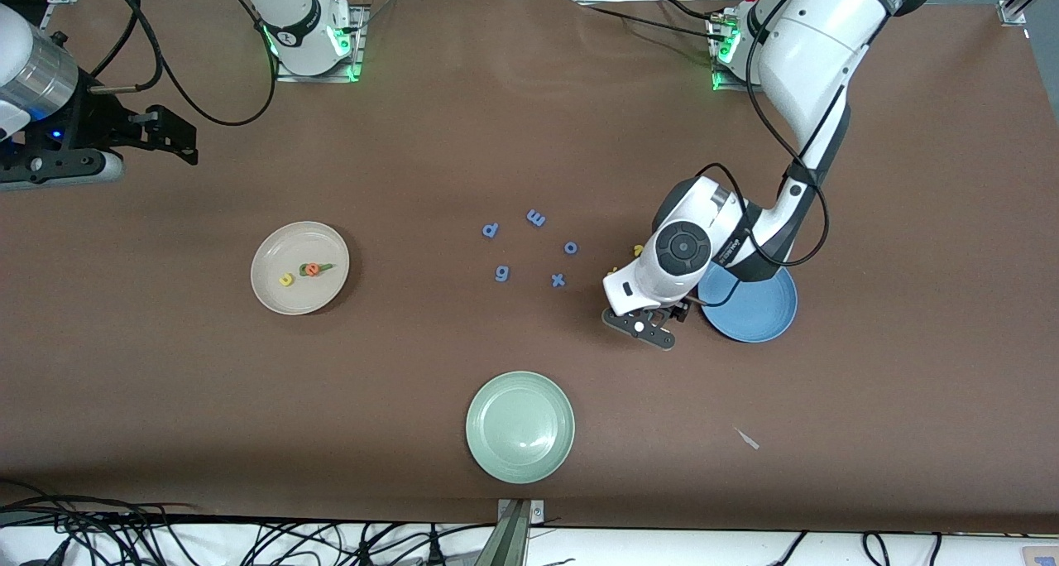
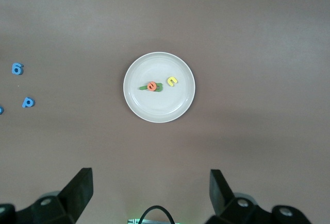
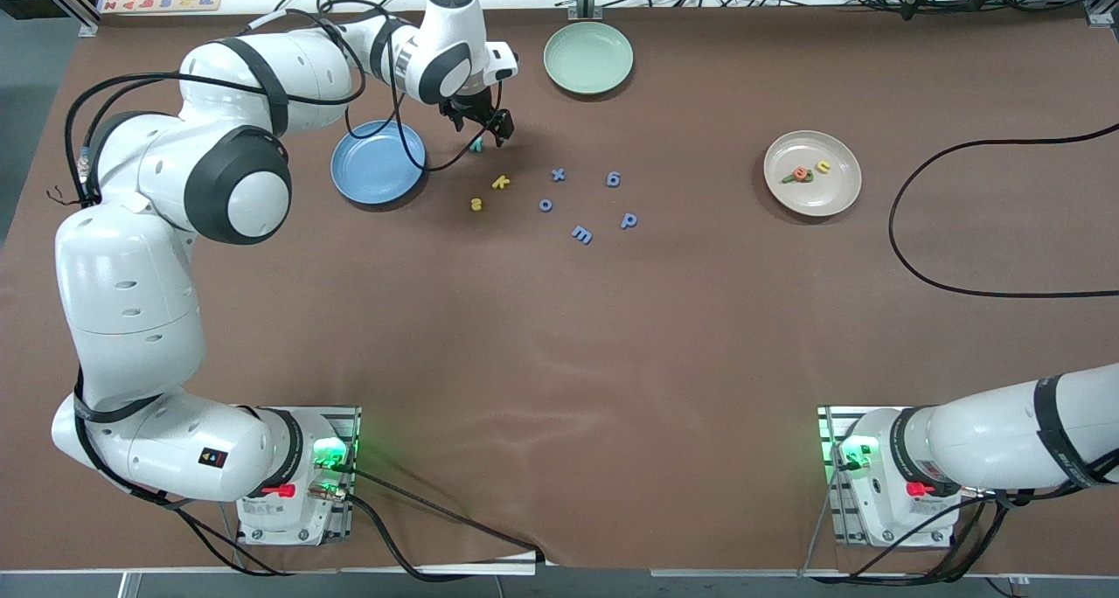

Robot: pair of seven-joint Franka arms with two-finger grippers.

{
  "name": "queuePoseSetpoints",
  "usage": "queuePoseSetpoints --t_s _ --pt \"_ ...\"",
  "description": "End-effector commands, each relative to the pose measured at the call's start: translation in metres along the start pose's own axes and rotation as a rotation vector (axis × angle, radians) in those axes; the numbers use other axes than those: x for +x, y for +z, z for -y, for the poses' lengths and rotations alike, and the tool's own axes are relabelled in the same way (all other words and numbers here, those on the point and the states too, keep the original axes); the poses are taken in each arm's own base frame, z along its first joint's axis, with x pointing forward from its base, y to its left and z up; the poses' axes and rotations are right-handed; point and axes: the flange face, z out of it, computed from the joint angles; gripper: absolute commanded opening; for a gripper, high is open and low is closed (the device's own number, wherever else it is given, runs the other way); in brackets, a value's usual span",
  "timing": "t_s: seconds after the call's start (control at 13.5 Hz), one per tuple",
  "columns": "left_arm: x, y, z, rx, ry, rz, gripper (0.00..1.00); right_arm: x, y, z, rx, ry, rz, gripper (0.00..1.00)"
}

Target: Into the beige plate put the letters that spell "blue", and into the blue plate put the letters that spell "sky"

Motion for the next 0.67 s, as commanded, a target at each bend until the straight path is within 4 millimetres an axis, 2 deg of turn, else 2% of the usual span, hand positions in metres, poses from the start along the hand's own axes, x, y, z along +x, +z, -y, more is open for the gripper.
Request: queuePoseSetpoints --t_s 0.0,0.22,0.37,0.44,0.59 --pt "0.002 0.014 0.014 0.008 0.027 -0.03 1.0 -0.003 -0.003 -0.003 0.01 -0.006 0.004 1.0" --pt "-0.002 0.023 0.02 0.005 0.025 -0.018 0.96 -0.003 -0.003 -0.007 0.011 0.0 0.003 1.0" --pt "-0.004 0.028 0.019 0.004 0.028 -0.009 0.88 -0.003 -0.003 -0.009 0.011 0.001 0.003 1.0" --pt "-0.008 0.034 0.017 0.003 0.036 0.003 0.77 -0.003 -0.003 -0.009 0.011 0.003 0.005 1.0" --pt "-0.009 0.037 0.019 0.004 0.053 0.008 0.65 -0.002 -0.003 -0.009 0.011 0.003 0.005 1.0"
